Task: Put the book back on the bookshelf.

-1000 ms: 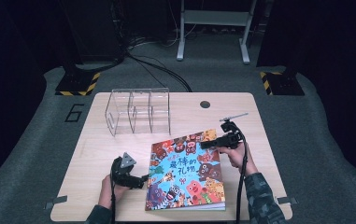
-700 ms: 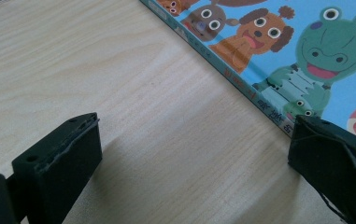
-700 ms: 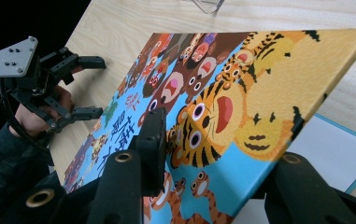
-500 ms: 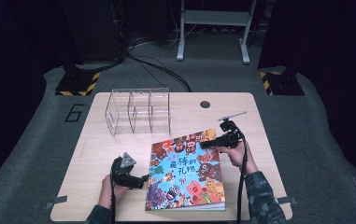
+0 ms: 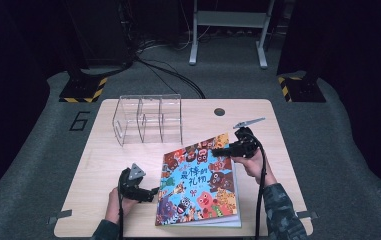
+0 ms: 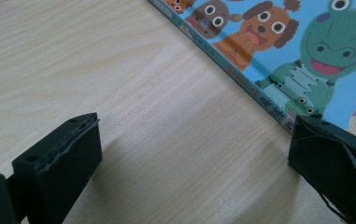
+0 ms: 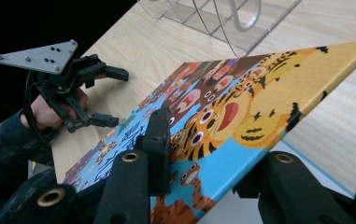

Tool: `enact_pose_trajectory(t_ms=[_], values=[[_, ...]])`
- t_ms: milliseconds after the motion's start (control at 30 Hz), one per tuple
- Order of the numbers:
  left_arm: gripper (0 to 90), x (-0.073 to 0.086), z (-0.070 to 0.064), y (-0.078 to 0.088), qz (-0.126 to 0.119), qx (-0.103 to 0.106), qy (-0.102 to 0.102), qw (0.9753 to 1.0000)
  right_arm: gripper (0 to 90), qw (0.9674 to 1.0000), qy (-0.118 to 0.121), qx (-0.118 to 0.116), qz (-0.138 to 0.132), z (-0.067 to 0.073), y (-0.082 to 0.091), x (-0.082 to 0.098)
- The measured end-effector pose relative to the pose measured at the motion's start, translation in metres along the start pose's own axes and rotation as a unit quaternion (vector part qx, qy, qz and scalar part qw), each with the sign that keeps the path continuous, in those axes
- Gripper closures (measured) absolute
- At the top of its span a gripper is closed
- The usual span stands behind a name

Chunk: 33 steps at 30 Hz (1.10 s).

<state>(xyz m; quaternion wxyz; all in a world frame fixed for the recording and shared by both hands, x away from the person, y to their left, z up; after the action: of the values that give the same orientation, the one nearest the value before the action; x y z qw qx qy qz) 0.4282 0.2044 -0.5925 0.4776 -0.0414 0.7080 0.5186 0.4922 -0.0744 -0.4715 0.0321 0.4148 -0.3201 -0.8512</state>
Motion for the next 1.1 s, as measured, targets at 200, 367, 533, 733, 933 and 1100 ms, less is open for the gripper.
enact_pose_trajectory(t_ms=[200, 367, 533, 733, 933, 1100], values=[[2.7, -0.002, 0.003, 0.002, -0.022, 0.02, 0.026, 0.9992, 64.7, 0.9998, 0.016, 0.004, -0.004, 0.003, 0.001, -0.002], [2.7, -0.002, 0.005, 0.002, -0.014, 0.016, 0.023, 0.9995, 64.5, 0.999, 0.042, 0.013, -0.008, 0.009, 0.002, -0.007], [2.7, -0.002, 0.007, 0.001, -0.009, 0.011, 0.022, 0.9997, 64.4, 0.9979, 0.059, 0.023, -0.01, 0.017, 0.006, -0.012], [2.8, -0.008, 0.01, 0.002, -0.011, 0.04, 0.067, 0.9969, 64.3, 0.9956, 0.082, 0.037, -0.025, 0.018, 0.009, -0.017], [2.5, -0.017, 0.011, 0.002, -0.02, 0.045, 0.077, 0.9958, 64.3, 0.9935, 0.1, 0.043, -0.034, 0.023, 0.01, -0.021], [1.5, -0.028, 0.012, 0.005, -0.03, 0.053, 0.089, 0.9942, 64.4, 0.9918, 0.111, 0.047, -0.043, 0.026, 0.011, -0.025]])
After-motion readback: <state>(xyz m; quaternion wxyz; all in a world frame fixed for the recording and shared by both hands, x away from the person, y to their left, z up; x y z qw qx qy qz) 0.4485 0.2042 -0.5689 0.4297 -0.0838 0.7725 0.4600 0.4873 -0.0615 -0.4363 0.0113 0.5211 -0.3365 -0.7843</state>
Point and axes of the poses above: each handheld gripper's, and its own axes: y roughly backward along the jaws, x roughly out of its underside, z roughly to its left, the point moved 9 cm from there along -y, roughly forward along the jaws
